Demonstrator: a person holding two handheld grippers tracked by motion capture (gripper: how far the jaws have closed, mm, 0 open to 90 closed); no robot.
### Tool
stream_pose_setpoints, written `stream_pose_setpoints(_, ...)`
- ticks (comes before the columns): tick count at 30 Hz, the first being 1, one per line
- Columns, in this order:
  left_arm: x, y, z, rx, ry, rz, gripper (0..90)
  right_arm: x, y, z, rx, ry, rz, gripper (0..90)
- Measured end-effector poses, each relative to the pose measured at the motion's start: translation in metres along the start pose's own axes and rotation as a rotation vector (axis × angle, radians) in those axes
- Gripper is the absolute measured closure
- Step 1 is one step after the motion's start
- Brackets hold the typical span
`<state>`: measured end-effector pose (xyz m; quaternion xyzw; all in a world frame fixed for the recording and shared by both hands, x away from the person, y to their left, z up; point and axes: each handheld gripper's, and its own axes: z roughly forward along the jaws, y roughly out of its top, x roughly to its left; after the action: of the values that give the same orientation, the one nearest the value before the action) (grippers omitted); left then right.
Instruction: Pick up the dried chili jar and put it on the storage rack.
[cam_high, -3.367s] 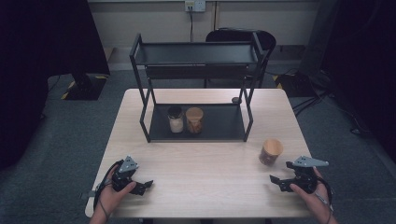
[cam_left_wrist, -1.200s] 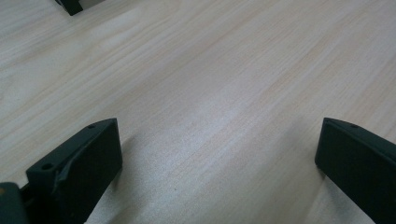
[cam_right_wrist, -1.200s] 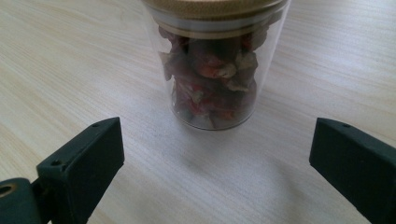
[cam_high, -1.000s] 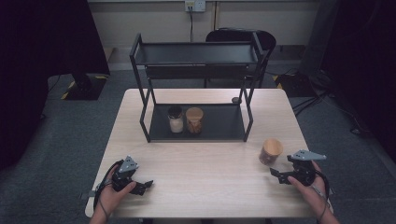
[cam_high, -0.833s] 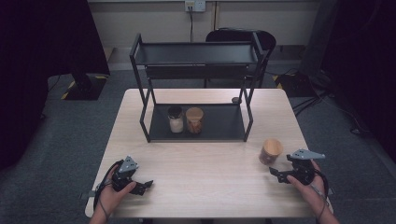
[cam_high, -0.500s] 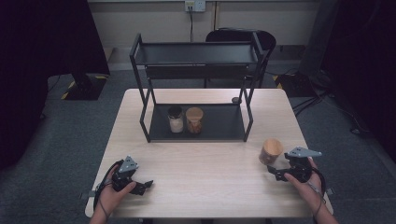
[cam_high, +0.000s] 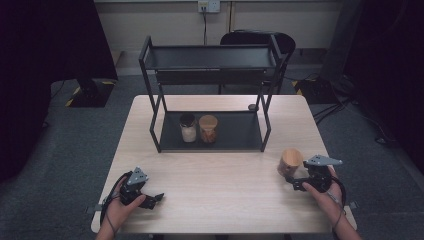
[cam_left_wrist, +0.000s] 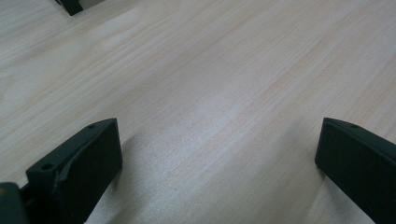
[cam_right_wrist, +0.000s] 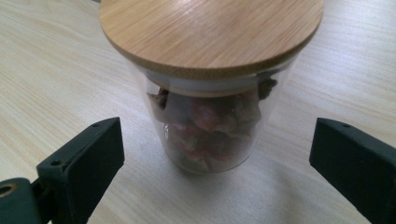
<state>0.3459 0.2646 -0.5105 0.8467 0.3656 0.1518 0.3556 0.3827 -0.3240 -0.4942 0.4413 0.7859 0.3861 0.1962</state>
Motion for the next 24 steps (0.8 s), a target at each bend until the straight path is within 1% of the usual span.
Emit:
stream_pose_setpoints(8,0.0,0.0,0.0,0.0,0.0,0.0,0.2,-0.0007,0.0031,0.0028,-0.011,0.002,0.011,2.3)
stream_pose_setpoints(18,0.0,0.0,0.0,0.0,0.0,0.0,0.2,-0.0002,0.0064,0.0071,-0.01,-0.001,0.011,2.5)
stream_pose_setpoints(24,0.0,0.0,0.0,0.0,0.0,0.0,0.2,-0.0014,0.0083,0.0102,-0.013,-0.002,0.022,2.6)
